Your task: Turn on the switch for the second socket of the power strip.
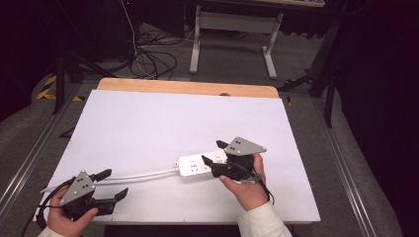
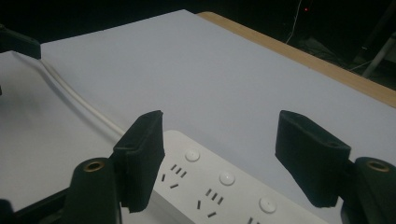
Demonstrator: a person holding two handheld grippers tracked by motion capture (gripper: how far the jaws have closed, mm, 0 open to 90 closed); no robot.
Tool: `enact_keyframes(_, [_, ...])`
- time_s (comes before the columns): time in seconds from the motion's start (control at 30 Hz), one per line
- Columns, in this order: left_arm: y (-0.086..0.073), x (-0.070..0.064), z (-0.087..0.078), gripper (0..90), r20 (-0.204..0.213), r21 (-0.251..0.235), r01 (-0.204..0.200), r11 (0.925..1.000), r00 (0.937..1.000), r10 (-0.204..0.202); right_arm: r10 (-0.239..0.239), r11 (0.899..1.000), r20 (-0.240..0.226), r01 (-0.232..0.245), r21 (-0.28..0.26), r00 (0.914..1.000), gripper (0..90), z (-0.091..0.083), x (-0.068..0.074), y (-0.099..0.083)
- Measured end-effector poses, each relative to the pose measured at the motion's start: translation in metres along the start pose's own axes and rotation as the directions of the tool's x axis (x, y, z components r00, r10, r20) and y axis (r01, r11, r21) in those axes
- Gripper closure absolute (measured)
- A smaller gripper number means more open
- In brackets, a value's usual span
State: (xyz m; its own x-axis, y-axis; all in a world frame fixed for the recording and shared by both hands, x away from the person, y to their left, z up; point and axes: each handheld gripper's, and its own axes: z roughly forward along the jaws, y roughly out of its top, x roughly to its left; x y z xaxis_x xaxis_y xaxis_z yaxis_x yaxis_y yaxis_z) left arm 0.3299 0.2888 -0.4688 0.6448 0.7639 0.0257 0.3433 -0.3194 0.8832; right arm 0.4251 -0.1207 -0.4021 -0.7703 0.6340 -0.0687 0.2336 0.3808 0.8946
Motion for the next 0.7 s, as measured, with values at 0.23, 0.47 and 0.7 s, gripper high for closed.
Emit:
enact_keyframes(0.23, [0.0,-0.001,0.0,18.5,-0.004,-0.003,-0.003,1.0,1.0,0.003,-0.011,1.0,0.009,0.011,-0.002,0.9999,25.9,-0.019,-0.009,-0.009])
enact_keyframes(0.47, [0.001,0.0,-0.002,17.4,0.004,-0.001,-0.017,0.9999,0.9998,0.017,0.026,1.0,0.023,-0.026,-0.016,0.9994,22.8,-0.036,-0.02,-0.023])
enact_keyframes(0.7, [0.001,0.002,-0.005,16.4,0.011,0.002,-0.027,0.9996,0.9996,0.027,0.031,0.999,0.033,-0.031,-0.006,0.999,20.0,-0.042,-0.027,-0.042])
